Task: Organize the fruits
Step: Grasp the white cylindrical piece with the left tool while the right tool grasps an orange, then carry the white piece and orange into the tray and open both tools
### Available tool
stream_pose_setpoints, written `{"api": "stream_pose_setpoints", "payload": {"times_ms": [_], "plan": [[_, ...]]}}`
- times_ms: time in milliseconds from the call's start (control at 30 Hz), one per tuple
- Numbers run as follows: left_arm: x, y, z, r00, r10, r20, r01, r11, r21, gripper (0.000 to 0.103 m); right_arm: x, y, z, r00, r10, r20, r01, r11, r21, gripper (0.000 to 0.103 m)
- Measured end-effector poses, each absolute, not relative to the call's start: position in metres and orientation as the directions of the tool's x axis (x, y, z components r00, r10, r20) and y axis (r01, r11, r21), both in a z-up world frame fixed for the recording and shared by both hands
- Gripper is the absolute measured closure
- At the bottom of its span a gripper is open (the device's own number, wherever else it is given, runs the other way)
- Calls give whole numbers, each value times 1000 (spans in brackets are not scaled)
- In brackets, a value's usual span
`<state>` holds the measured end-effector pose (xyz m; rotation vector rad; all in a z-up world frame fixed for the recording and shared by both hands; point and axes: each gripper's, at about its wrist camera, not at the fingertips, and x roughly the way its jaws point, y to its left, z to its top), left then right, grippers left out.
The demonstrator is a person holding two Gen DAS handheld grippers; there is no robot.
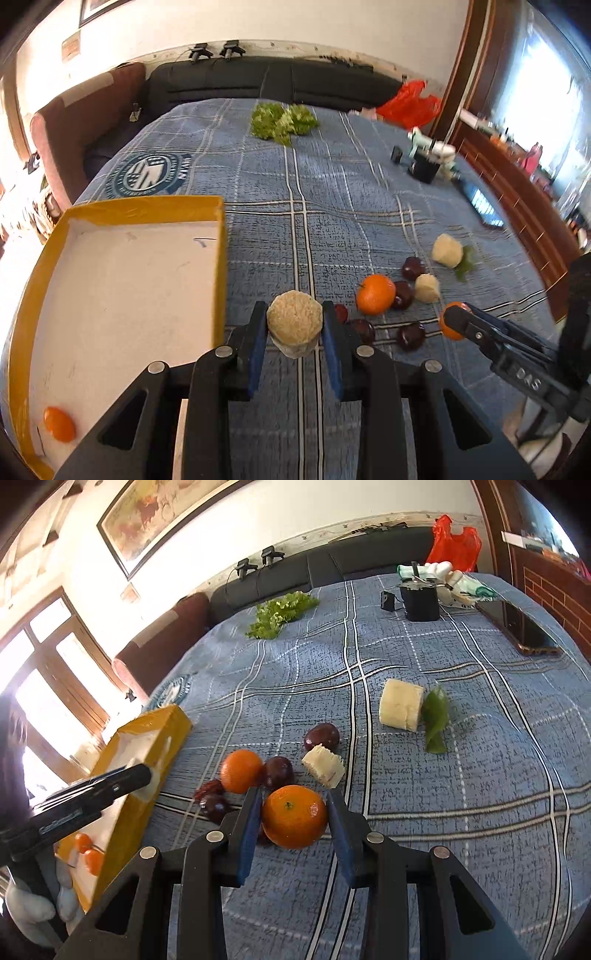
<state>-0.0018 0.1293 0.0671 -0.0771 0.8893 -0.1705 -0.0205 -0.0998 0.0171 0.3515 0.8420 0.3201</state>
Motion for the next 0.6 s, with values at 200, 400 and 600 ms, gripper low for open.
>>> {"api": "stream_pose_setpoints", "payload": {"times_ms": [200, 400, 600], "plan": [[-36, 175, 87, 667, -161, -727, 42, 983, -179, 75, -36, -84, 40, 620, 450, -643, -183, 880, 439, 63], [-56, 234, 88, 688, -67, -722, -78, 983, -166, 75, -49, -32, 64, 583, 524, -621, -307, 850, 428, 63], [-60, 290, 73, 665, -5, -747, -183, 969, -169, 75, -50, 45, 69, 484, 596, -641, -432, 800, 417, 63]]}}
